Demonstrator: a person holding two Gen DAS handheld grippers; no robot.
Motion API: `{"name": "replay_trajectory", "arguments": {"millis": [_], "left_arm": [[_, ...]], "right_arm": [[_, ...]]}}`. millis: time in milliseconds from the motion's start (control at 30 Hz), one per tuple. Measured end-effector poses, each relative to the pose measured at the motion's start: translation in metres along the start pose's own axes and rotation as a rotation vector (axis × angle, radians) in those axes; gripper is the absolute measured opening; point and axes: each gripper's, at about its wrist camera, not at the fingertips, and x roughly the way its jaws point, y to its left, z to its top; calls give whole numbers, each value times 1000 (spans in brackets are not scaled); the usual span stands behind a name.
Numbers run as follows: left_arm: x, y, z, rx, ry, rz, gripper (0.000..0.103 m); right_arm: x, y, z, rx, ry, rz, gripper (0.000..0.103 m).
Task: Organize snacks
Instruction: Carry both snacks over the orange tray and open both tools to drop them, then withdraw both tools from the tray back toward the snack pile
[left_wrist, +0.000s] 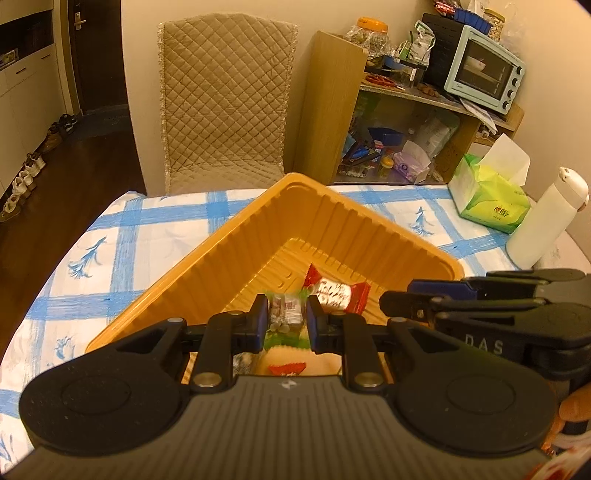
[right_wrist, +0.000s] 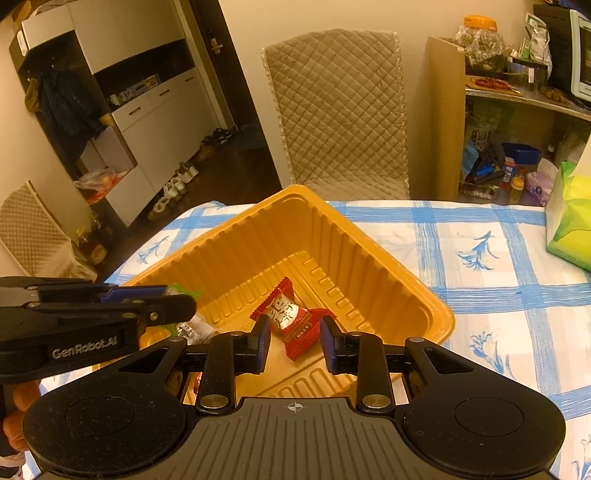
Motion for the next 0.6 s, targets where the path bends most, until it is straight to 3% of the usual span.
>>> {"name": "replay_trajectory", "arguments": {"millis": [167,233,333,600], "left_arm": [[-5,-3,5,-6,-30,3,27],[-10,-3,5,-10,-32,8,30],[-22,0,0,-21,-35,13,35],[-68,0,-30,-31,-41,42,44]], "right_arm": [[-11,1,-1,-1,-8,11,34],[-19,2,-2,-9,-21,19,50],[-33,6,-8,-22,-46,30,62],[-71,14,-31,-25,-69,47,69]]}}
